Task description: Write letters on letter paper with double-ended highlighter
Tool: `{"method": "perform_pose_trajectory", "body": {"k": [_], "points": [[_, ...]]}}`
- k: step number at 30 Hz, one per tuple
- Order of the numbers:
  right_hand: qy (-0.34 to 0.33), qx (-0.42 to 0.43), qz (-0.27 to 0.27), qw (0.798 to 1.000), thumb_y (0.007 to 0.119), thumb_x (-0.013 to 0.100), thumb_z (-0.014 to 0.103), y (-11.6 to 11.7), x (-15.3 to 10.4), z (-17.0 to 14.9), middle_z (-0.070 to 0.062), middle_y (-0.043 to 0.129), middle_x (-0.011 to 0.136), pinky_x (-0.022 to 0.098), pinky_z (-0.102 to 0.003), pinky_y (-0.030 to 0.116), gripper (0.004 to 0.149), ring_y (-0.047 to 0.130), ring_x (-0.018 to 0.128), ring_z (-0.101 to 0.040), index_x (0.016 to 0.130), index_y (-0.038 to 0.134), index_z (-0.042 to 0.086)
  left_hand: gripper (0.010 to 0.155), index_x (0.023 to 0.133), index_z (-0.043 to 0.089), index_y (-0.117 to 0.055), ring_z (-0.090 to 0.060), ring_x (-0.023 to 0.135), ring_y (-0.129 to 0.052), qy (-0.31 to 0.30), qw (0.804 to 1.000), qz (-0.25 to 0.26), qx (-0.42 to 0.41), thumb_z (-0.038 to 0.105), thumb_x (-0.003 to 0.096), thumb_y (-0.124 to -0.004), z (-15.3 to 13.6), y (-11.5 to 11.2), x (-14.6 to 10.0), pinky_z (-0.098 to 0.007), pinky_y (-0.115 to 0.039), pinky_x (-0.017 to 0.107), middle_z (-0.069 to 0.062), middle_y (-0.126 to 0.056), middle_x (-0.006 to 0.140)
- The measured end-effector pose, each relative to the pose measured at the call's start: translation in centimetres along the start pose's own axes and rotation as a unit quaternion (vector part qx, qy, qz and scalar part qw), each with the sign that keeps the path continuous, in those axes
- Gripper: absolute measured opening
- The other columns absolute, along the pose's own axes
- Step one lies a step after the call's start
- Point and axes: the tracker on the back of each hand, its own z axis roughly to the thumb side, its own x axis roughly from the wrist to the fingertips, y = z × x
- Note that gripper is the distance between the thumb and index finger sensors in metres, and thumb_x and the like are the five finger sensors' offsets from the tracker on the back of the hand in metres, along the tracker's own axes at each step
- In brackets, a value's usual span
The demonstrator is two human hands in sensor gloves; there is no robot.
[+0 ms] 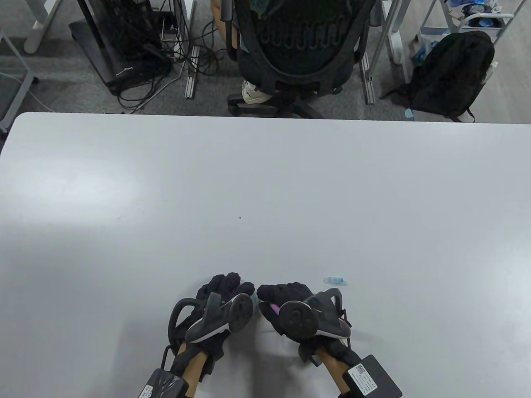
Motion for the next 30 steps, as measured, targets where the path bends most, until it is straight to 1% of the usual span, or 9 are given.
{"method": "perform_pose_trajectory", "body": {"k": [6,8,9,14,17,19,22,28,30], "points": [[-0.005,0.000,0.003,1.000,0.069,0.055,0.040,0.1,0.1,-0.1,-0.020,0.095,0.074,0.058,-0.060,0.077,0.047,0.099,0.058,-0.032,0.091,0.079,0.013,0.053,0.111,0.046,-0.045,-0.033,0.114,-0.044,-0.008,1.000,-0.005,0.003,0.039,0.0612,-0.064,0.2,0.0,0.1,-0.056,-0.054,0.083,-0.002,-0.036,0.124],[-0.019,0.020,0.021,0.999,0.069,0.054,0.041,-0.2,0.0,0.0,-0.019,0.097,0.071,0.057,-0.060,0.079,0.046,0.101,0.055,-0.031,0.089,0.081,0.012,0.053,0.111,0.045,-0.046,-0.033,0.114,-0.045,-0.007,1.000,-0.005,0.002,0.038,0.0612,-0.064,0.2,0.0,0.1,-0.056,-0.054,0.083,-0.002,-0.037,0.124],[-0.022,0.041,0.042,0.998,0.070,0.054,0.041,-0.3,-0.2,0.0,-0.019,0.097,0.070,0.057,-0.060,0.079,0.046,0.101,0.054,-0.031,0.089,0.081,0.012,0.053,0.111,0.045,-0.046,-0.033,0.114,-0.045,-0.007,1.000,-0.004,0.003,0.038,0.0613,-0.064,0.2,0.0,0.1,-0.056,-0.054,0.083,-0.002,-0.037,0.124],[-0.042,0.067,0.075,0.994,0.070,0.054,0.040,-0.4,-1.2,0.2,-0.019,0.098,0.069,0.056,-0.060,0.080,0.046,0.102,0.053,-0.031,0.087,0.083,0.011,0.053,0.110,0.045,-0.047,-0.033,0.114,-0.046,-0.006,1.000,-0.004,0.005,0.038,0.0612,-0.065,0.3,0.0,0.1,-0.056,-0.055,0.083,-0.002,-0.038,0.123],[-0.040,0.064,0.069,0.995,0.069,0.054,0.041,-0.5,-1.3,0.2,-0.019,0.098,0.069,0.057,-0.059,0.080,0.046,0.102,0.053,-0.031,0.088,0.083,0.012,0.052,0.110,0.045,-0.047,-0.033,0.114,-0.046,-0.006,1.000,-0.003,0.006,0.038,0.0613,-0.065,0.3,0.1,0.2,-0.056,-0.055,0.083,-0.002,-0.038,0.124],[-0.024,0.052,0.023,0.998,0.069,0.055,0.040,-0.5,-1.2,0.0,-0.021,0.096,0.072,0.057,-0.060,0.078,0.047,0.100,0.055,-0.032,0.090,0.080,0.011,0.052,0.110,0.045,-0.047,-0.033,0.114,-0.046,-0.005,1.000,-0.002,0.007,0.038,0.0613,-0.064,0.3,0.0,0.1,-0.056,-0.055,0.083,-0.002,-0.038,0.124],[-0.006,0.011,0.001,1.000,0.068,0.055,0.040,-0.3,-0.8,-0.2,-0.022,0.093,0.077,0.058,-0.061,0.076,0.050,0.098,0.060,-0.034,0.094,0.075,0.011,0.052,0.110,0.045,-0.047,-0.033,0.114,-0.046,-0.005,1.000,-0.002,0.008,0.038,0.0613,-0.064,0.3,0.0,0.1,-0.056,-0.056,0.083,-0.002,-0.038,0.124],[0.002,0.020,0.021,1.000,0.069,0.055,0.040,0.5,-0.2,-0.4,-0.022,0.091,0.079,0.059,-0.061,0.075,0.050,0.098,0.062,-0.034,0.096,0.074,0.011,0.052,0.110,0.046,-0.047,-0.033,0.114,-0.046,-0.006,1.000,-0.002,0.005,0.039,0.0613,-0.064,0.3,0.0,0.2,-0.056,-0.055,0.083,-0.002,-0.038,0.124],[0.001,0.019,0.016,1.000,0.069,0.055,0.040,0.4,-0.2,-0.4,-0.022,0.092,0.079,0.059,-0.061,0.075,0.050,0.098,0.061,-0.034,0.095,0.074,0.011,0.052,0.110,0.045,-0.047,-0.033,0.114,-0.046,-0.006,1.000,-0.002,0.006,0.039,0.0614,-0.065,0.3,0.0,0.2,-0.056,-0.055,0.083,-0.002,-0.038,0.124]]}}
